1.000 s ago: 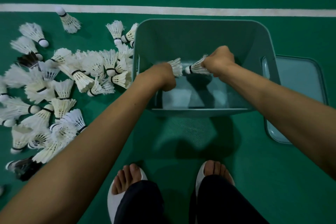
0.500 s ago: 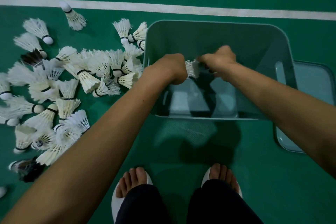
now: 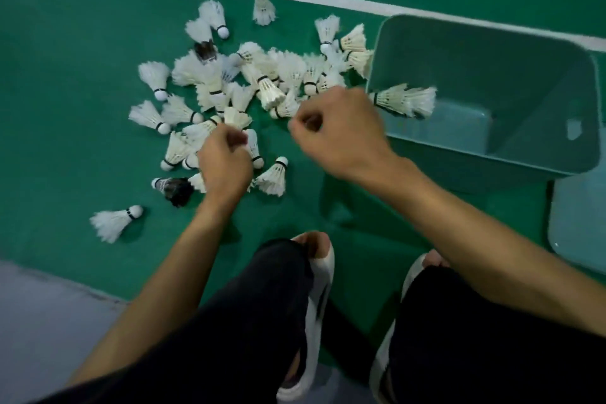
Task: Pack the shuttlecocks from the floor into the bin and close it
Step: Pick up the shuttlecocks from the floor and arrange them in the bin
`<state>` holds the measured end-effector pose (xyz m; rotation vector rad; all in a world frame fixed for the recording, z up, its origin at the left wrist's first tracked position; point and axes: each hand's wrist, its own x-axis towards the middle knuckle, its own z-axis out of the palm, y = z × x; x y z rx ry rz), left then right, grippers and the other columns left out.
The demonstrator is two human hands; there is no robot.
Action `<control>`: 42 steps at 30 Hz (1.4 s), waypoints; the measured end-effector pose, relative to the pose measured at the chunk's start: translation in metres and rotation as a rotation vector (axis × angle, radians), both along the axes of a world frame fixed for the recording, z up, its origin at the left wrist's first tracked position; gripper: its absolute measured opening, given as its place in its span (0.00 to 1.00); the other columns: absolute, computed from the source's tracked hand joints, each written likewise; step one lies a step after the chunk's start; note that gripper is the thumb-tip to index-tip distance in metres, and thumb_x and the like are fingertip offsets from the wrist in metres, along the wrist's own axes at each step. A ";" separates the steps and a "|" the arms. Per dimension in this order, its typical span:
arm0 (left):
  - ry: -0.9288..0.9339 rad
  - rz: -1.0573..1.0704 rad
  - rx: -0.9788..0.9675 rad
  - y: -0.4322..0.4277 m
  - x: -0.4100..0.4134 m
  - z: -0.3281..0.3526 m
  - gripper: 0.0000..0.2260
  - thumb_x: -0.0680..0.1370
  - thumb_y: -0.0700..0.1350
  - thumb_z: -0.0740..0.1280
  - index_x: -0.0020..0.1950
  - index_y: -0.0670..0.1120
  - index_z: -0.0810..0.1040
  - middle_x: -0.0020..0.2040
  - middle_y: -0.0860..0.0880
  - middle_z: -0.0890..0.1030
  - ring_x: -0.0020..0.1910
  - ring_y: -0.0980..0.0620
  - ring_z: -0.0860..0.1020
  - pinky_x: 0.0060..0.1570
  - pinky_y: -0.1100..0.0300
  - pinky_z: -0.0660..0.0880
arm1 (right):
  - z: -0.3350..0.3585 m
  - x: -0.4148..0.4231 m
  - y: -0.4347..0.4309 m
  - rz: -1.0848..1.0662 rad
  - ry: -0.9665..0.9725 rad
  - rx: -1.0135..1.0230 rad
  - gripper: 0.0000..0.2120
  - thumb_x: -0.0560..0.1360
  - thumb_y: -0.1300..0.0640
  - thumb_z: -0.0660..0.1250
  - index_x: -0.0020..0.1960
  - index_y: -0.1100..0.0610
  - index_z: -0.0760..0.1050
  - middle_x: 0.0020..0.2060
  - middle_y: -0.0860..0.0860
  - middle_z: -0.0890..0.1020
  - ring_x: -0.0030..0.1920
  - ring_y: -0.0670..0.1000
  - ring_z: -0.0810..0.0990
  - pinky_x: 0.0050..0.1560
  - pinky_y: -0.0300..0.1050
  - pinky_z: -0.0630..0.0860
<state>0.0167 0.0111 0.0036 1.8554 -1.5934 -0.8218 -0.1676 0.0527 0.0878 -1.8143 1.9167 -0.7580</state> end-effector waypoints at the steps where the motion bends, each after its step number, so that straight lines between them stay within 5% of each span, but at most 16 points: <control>1: -0.060 0.114 0.042 0.010 0.022 -0.012 0.15 0.67 0.39 0.57 0.48 0.43 0.80 0.46 0.46 0.82 0.49 0.43 0.80 0.52 0.47 0.78 | -0.010 0.012 0.000 0.076 0.056 0.074 0.12 0.75 0.52 0.66 0.41 0.54 0.86 0.34 0.47 0.86 0.36 0.49 0.83 0.40 0.43 0.81; 5: -0.408 0.310 0.188 0.042 0.072 -0.042 0.15 0.76 0.49 0.68 0.58 0.41 0.75 0.59 0.38 0.77 0.61 0.36 0.73 0.59 0.42 0.70 | -0.056 0.034 -0.002 0.342 0.248 0.329 0.14 0.75 0.61 0.65 0.56 0.53 0.83 0.54 0.52 0.82 0.54 0.57 0.79 0.46 0.51 0.78; 11: -0.333 0.204 0.276 0.050 0.046 -0.066 0.41 0.70 0.71 0.70 0.65 0.39 0.68 0.64 0.38 0.72 0.64 0.35 0.71 0.60 0.41 0.71 | -0.111 0.052 0.006 0.559 0.543 0.496 0.29 0.73 0.62 0.66 0.73 0.52 0.70 0.81 0.61 0.49 0.73 0.65 0.60 0.62 0.60 0.72; 16: -0.350 0.288 0.208 0.022 0.012 -0.062 0.52 0.64 0.79 0.65 0.71 0.39 0.64 0.67 0.40 0.73 0.66 0.37 0.72 0.62 0.39 0.70 | -0.124 0.036 0.001 0.327 0.422 0.277 0.20 0.73 0.61 0.66 0.64 0.62 0.72 0.64 0.58 0.73 0.60 0.60 0.72 0.54 0.55 0.76; 18: -0.353 0.246 0.172 0.011 0.008 -0.064 0.51 0.65 0.73 0.72 0.74 0.40 0.60 0.69 0.40 0.72 0.65 0.36 0.72 0.61 0.39 0.72 | -0.122 0.027 0.000 0.189 0.316 0.227 0.12 0.73 0.57 0.68 0.54 0.60 0.74 0.53 0.55 0.75 0.54 0.56 0.73 0.49 0.53 0.75; 21: -0.363 0.164 0.157 0.001 0.009 -0.072 0.41 0.70 0.53 0.78 0.73 0.41 0.59 0.64 0.40 0.76 0.60 0.35 0.76 0.55 0.41 0.76 | -0.120 0.016 -0.002 0.045 0.196 0.332 0.13 0.73 0.52 0.71 0.46 0.57 0.70 0.46 0.53 0.72 0.47 0.54 0.70 0.45 0.48 0.69; 24: -0.387 0.155 0.162 0.000 0.015 -0.075 0.29 0.72 0.43 0.75 0.67 0.44 0.62 0.54 0.41 0.81 0.51 0.37 0.80 0.44 0.46 0.77 | -0.121 0.010 -0.001 -0.049 0.161 0.421 0.14 0.71 0.52 0.74 0.46 0.57 0.70 0.45 0.52 0.72 0.46 0.54 0.71 0.45 0.47 0.70; 29: -0.335 0.164 0.117 0.017 0.019 -0.063 0.26 0.73 0.50 0.75 0.63 0.46 0.65 0.50 0.48 0.83 0.46 0.42 0.81 0.41 0.54 0.71 | -0.121 0.007 0.003 -0.122 0.139 0.334 0.09 0.72 0.58 0.72 0.49 0.63 0.81 0.47 0.56 0.82 0.48 0.58 0.80 0.47 0.52 0.80; 32: -0.273 0.238 0.070 0.026 0.018 -0.048 0.28 0.72 0.51 0.76 0.65 0.46 0.66 0.47 0.51 0.80 0.46 0.42 0.81 0.43 0.54 0.71 | -0.110 0.006 0.002 -0.121 0.056 0.233 0.07 0.75 0.54 0.73 0.45 0.58 0.85 0.46 0.54 0.80 0.48 0.55 0.79 0.44 0.45 0.73; 37: -0.175 0.242 -0.156 0.028 0.004 -0.007 0.26 0.72 0.53 0.74 0.64 0.47 0.68 0.45 0.52 0.77 0.41 0.46 0.79 0.41 0.50 0.77 | -0.057 0.012 -0.005 -0.142 0.006 -0.065 0.08 0.76 0.50 0.72 0.46 0.55 0.85 0.63 0.56 0.75 0.66 0.55 0.70 0.60 0.43 0.66; 42: 0.029 0.078 -0.412 0.005 -0.044 0.048 0.16 0.73 0.51 0.73 0.55 0.45 0.77 0.41 0.56 0.77 0.37 0.64 0.74 0.38 0.62 0.75 | 0.003 -0.016 -0.016 -0.428 0.031 -0.437 0.11 0.76 0.48 0.70 0.41 0.54 0.83 0.53 0.55 0.77 0.56 0.55 0.73 0.52 0.50 0.73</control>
